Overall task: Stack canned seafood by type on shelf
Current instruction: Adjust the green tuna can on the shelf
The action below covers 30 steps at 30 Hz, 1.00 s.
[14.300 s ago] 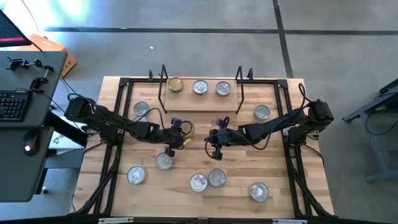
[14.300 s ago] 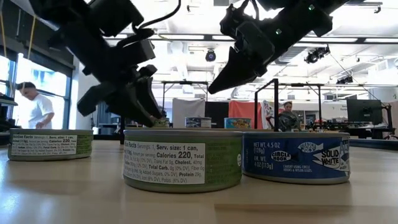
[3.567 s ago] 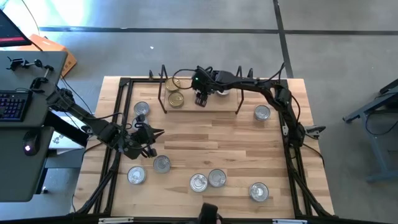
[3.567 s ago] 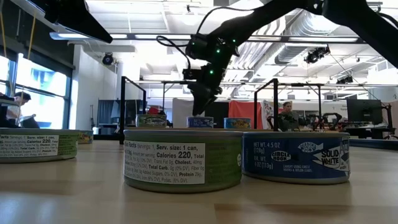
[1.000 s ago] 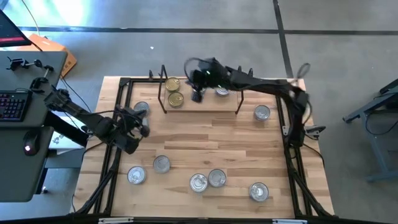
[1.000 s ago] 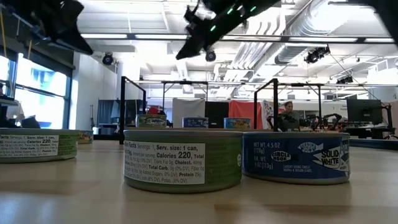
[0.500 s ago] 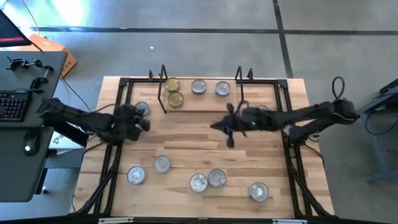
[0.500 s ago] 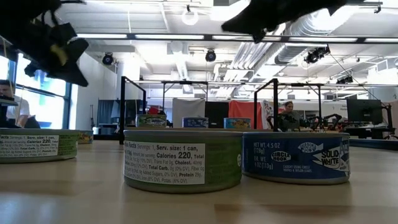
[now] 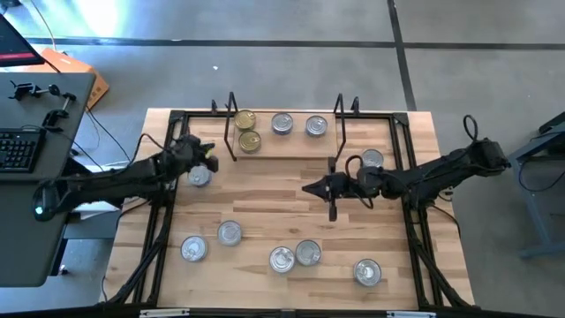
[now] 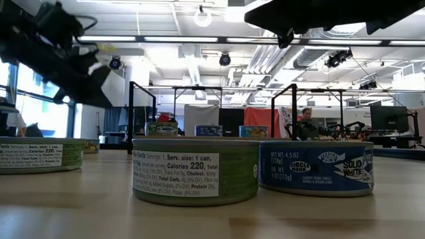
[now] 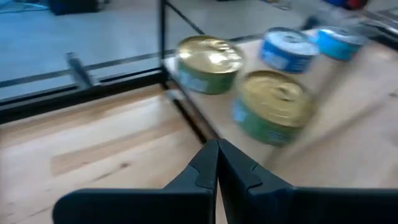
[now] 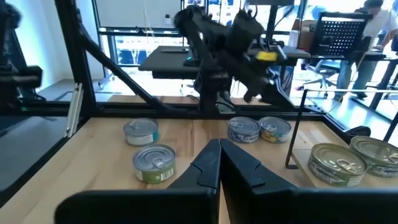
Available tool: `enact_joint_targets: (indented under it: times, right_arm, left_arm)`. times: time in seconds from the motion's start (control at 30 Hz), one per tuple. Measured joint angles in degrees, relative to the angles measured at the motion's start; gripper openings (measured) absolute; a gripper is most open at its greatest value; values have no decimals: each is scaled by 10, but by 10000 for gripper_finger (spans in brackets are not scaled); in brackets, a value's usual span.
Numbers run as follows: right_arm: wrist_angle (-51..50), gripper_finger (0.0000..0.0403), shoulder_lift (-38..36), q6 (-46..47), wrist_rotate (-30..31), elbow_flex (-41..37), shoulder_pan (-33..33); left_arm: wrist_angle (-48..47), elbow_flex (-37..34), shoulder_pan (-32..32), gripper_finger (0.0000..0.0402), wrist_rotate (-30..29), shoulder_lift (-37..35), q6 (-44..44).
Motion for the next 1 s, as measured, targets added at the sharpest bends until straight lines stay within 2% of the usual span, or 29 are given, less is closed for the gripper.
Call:
enact_joint_targets:
  times: [0.13, 0.27, 0.4, 0.53, 0.73, 0.9, 1.0]
  right_arm:
    - [3, 0, 0, 0, 0, 3, -3]
    - [4, 0, 0, -1, 12, 3, -3]
    - [14, 0, 0, 3, 39, 3, -3]
    - [20, 0, 0, 9, 46, 3, -3]
    - [27, 0, 0, 9, 46, 3, -3]
    - [27, 0, 0, 24, 47, 3, -3]
    - [24, 0, 0, 30, 47, 3, -3]
  left_arm:
    - [91, -36, 113, 0, 63, 20, 37]
    - [222, -57, 218, 0, 217, 59, 81]
    - [292, -57, 311, 0, 324, 127, 89]
    - [389, -57, 369, 0, 411, 221, 94]
    - [511, -23, 392, 0, 437, 389, 103]
    - [525, 55, 392, 0, 406, 515, 142]
    - [524, 95, 394, 0, 415, 575, 149]
